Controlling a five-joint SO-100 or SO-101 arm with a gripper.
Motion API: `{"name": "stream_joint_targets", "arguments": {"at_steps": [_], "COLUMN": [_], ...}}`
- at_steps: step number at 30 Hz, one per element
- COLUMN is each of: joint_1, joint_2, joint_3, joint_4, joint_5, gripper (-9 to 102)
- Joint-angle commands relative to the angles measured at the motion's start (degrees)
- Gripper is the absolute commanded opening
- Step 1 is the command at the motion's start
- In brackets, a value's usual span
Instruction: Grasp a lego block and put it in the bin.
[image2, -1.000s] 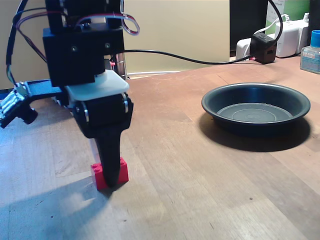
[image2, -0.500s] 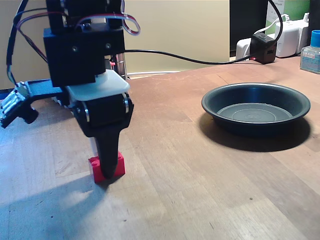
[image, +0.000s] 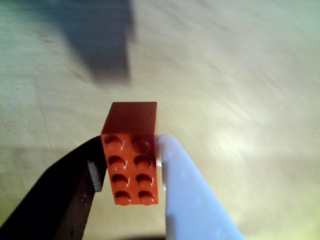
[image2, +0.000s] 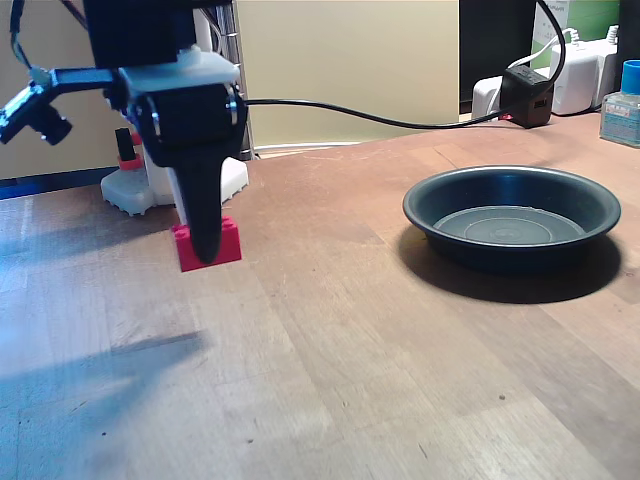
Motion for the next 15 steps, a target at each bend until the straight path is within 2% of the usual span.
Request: {"name": "stream_joint_targets", "arguments": {"at_steps": [1,9,15], "joint_1": [-2.37,-12.39,-20.3], "joint_2": [7.56,16.26,16.79], "joint_3": [6.24,19.51,19.07], "joint_4": [0.18,-5.45,-6.94], "joint_5": [4.83,20.65,31.55], "gripper": [0,0,0]}}
